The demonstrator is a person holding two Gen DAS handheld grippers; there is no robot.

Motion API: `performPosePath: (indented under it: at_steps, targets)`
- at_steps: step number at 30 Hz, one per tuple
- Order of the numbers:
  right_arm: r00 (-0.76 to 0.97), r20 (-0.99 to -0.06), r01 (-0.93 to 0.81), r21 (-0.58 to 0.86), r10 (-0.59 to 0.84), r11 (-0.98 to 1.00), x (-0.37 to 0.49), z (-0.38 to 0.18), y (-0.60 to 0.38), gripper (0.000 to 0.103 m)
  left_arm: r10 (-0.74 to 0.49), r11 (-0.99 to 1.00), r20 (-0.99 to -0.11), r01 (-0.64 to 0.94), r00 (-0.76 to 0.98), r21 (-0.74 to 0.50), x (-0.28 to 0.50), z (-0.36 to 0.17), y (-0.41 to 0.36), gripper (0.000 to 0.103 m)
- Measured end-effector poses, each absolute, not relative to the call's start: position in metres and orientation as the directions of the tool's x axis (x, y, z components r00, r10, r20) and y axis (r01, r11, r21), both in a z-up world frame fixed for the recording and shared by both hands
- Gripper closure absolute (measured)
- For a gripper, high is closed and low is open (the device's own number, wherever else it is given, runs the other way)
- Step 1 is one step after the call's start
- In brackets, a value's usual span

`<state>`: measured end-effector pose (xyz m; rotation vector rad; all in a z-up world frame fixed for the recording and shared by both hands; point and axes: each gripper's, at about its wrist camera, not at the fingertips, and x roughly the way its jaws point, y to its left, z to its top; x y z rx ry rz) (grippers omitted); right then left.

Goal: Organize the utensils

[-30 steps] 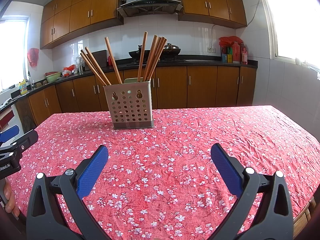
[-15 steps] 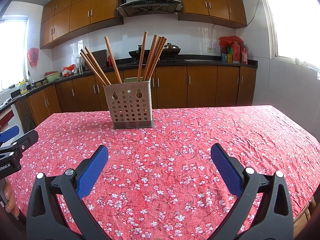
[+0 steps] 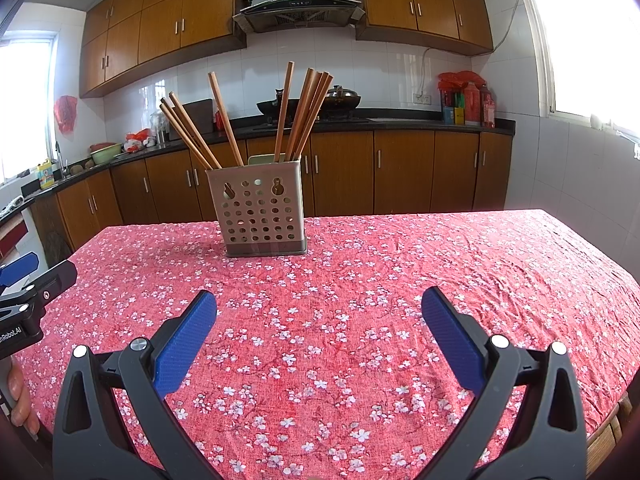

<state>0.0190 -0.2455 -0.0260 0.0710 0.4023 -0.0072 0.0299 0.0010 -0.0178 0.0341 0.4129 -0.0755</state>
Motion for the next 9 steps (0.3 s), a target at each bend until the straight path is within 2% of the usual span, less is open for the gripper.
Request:
performPosePath:
  at_steps: [9]
  targets:
    - [0.920, -0.392, 0.023, 0.071, 0.007, 0.997, 0.0189, -0.0290, -0.2457, 0.002, -0.069, 0.997, -0.414, 0.079, 0.908, 0.009, 0.0325, -0.0151, 0.0023, 0.004]
